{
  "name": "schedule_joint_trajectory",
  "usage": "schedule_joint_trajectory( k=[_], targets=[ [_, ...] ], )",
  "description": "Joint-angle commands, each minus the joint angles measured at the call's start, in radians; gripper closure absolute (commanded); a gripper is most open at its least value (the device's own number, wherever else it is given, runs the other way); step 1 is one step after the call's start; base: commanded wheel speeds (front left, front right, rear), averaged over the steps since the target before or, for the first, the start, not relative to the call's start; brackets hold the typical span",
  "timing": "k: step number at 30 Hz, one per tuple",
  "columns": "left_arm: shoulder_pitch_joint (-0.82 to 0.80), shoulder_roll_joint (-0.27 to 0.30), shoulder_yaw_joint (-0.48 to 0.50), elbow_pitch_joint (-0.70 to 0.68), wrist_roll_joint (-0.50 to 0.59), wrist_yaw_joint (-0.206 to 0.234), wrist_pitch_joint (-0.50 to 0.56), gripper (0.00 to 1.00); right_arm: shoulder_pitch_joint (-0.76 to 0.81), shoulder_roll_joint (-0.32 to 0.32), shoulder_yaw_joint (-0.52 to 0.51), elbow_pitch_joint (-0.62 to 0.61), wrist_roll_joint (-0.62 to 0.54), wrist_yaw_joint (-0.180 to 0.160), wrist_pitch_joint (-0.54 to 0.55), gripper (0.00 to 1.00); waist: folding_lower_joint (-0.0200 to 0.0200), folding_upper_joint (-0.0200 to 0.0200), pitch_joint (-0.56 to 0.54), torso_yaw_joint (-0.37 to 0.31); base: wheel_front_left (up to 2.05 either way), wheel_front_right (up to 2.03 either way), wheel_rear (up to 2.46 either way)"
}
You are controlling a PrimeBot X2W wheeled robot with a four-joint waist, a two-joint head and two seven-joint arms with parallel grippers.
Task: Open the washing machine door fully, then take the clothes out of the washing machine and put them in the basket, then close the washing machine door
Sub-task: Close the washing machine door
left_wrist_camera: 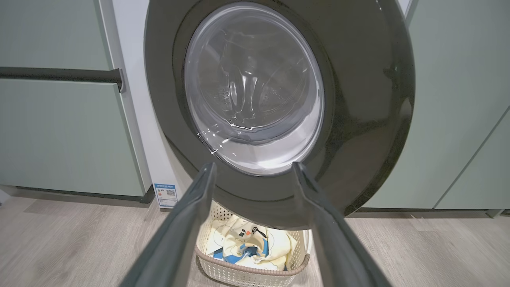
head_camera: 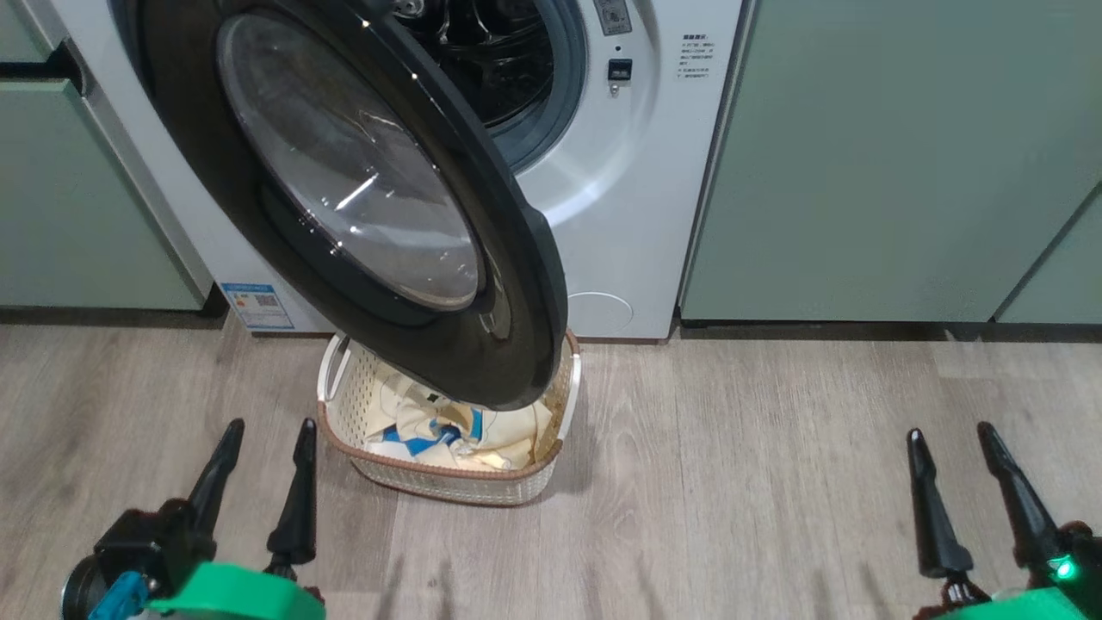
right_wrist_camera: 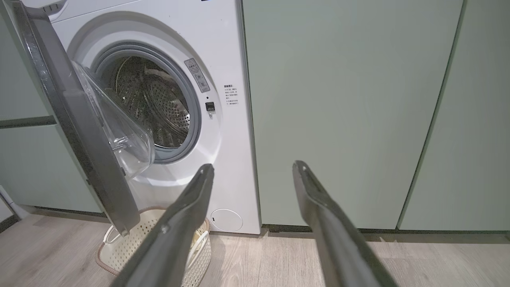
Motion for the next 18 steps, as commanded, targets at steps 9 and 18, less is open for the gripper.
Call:
schedule_joint_trajectory(
  k=[9,18],
  targets=[
    [-0.039,0.007,0.019,-0.044,0.011,0.014,-0.013,0.0,-0.032,-0.012,0.02,-0.026,0.013,0.004,-0.01,1.0,0.0,-0.0001,0.01,0.002,0.0,0.0,0.0],
    [-0.058,0.011,0.004,-0.051,0.016,0.014,-0.016,0.0,-0.051,-0.02,0.034,-0.003,0.022,0.004,-0.01,1.0,0.0,-0.0001,0.024,0.037,0.0,0.0,0.0]
  ],
)
